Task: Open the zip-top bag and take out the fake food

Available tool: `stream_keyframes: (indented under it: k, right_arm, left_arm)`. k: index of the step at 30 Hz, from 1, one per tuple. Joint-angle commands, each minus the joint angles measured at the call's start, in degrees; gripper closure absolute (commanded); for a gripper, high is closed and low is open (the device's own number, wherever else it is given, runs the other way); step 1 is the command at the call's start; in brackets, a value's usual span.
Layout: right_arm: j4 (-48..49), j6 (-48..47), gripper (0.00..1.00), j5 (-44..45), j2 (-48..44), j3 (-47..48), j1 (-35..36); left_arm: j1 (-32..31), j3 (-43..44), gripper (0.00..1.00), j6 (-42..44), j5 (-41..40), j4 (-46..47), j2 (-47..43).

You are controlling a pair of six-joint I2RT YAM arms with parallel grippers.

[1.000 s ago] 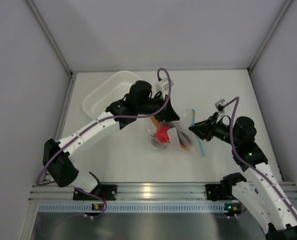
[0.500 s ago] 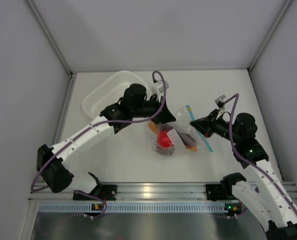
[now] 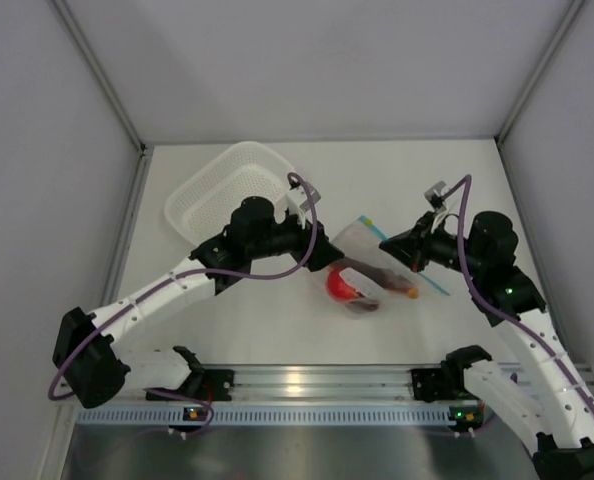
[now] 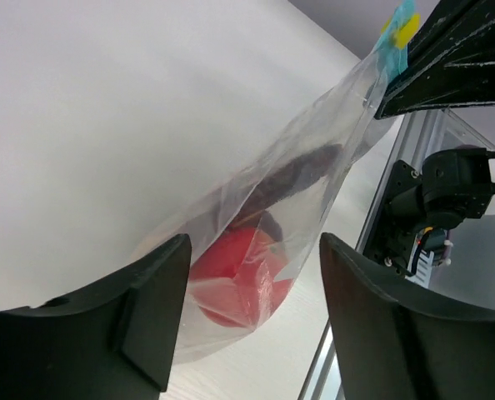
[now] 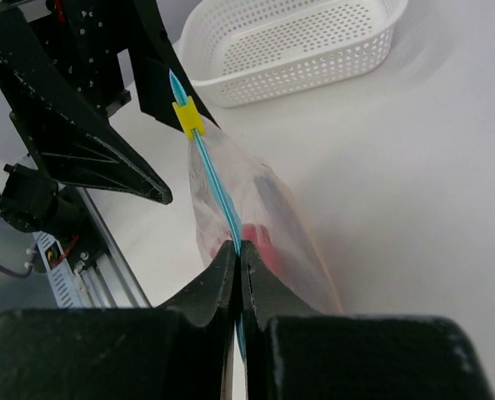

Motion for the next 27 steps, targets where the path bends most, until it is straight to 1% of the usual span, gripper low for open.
stream_keyframes:
  k: [1,4,8,14,16,17,19,20,21,24,25,27]
  right_arm:
    - [-1.82,-2.45,1.0,-2.29,-0.25,3.57,1.33]
    - [-4.37,-4.38,1.0,-2.91,-0.52,4.36,1.86]
    - [-6.57,-6.49,1.0,-2.47,-0.6,5.15,3.44]
    - [-7.11,-8.6,1.0,-2.12,-2.18,5.06,5.37]
    - [-7.37,-9.04,1.0,-2.29,-2.36,5.15,5.46]
    - [-7.63,-9.22,1.0,-2.55,-2.45,5.15,5.64]
    - [-8.07,-9.48,1.0,-2.91,-2.36,5.24,5.9]
    - [-8.08,-9.57,1.0,-3.0,-2.36,5.24,6.08]
    - [-7.99,-9.66,1.0,-3.0,-2.36,5.24,6.08]
    - [-7.55,-9.57,1.0,-2.82,-2.8,4.63,6.69]
    - [-7.2,-9.57,1.0,-2.82,-2.8,4.54,6.78]
    - [-7.11,-9.48,1.0,-2.73,-3.15,4.36,6.78]
  left_arm:
    - [0.13,-3.43,0.29,3.63,-0.17,13.29,-3.19]
    - [0.13,-3.35,0.24,5.74,2.1,15.23,-3.54]
    - [0.13,-1.25,0.25,9.69,6.85,15.95,-3.1]
    - [0.48,1.39,0.26,15.14,10.54,15.77,-1.96]
    - [0.92,2.27,0.26,15.41,11.6,15.77,-1.35]
    - [1.18,2.62,0.26,15.41,14.13,15.86,-1.17]
    - [2.23,3.59,0.25,15.59,16.6,15.86,-0.03]
    - [2.67,4.03,0.25,15.42,20.09,15.77,0.41]
    - [2.85,4.9,0.25,15.24,21.52,15.86,1.02]
    - [3.03,6.57,0.31,14.01,27.05,15.77,3.13]
    - [2.94,6.93,0.36,13.66,28.2,15.77,3.75]
    - [3.03,7.28,0.42,13.57,29.61,15.86,4.02]
